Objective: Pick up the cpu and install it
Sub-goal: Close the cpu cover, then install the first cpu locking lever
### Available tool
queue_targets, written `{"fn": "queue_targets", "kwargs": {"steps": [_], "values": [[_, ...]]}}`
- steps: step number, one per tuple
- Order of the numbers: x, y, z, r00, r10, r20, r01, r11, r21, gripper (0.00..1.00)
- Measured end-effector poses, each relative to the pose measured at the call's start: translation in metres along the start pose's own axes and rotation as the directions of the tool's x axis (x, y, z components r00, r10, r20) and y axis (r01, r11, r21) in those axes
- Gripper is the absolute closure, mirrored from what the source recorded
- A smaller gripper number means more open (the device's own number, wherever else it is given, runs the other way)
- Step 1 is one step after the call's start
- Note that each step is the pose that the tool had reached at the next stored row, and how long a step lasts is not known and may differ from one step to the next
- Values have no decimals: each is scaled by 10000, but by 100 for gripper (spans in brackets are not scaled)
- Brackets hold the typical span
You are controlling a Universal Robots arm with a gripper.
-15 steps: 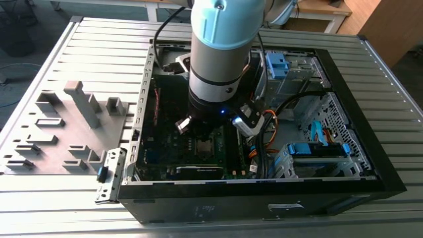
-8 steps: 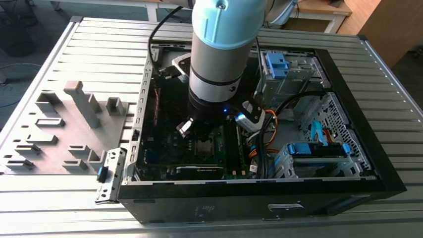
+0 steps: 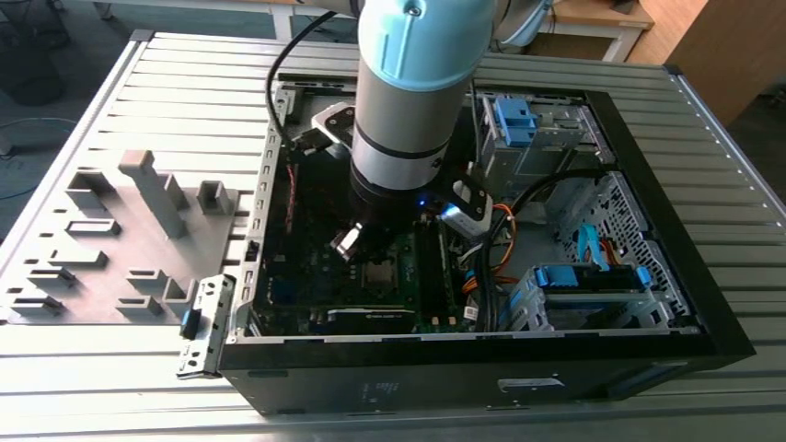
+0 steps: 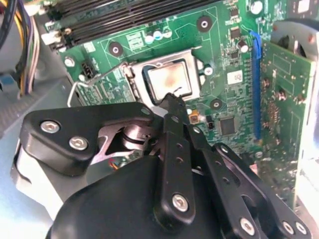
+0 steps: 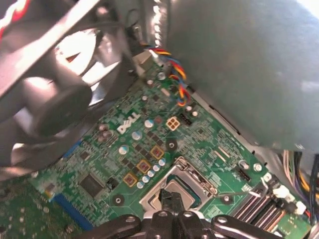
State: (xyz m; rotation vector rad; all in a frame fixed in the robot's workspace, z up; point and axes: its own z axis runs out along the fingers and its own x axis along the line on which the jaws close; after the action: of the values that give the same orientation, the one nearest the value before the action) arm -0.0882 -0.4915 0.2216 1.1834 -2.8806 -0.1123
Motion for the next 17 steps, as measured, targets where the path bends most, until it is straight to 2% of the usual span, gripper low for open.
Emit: {"fn": "queue_targets", "kwargs": {"steps": [4,7,11,17], "values": [[0,0,1,9979,-652,-51,652,9979,-4,89],[-7,-7,2,9977,-671,-50,671,9977,-5,89],[-60,-61,-2,9977,-669,-51,669,9978,-5,89],[-64,-64,-2,9978,-668,-51,668,9978,-6,89]]}}
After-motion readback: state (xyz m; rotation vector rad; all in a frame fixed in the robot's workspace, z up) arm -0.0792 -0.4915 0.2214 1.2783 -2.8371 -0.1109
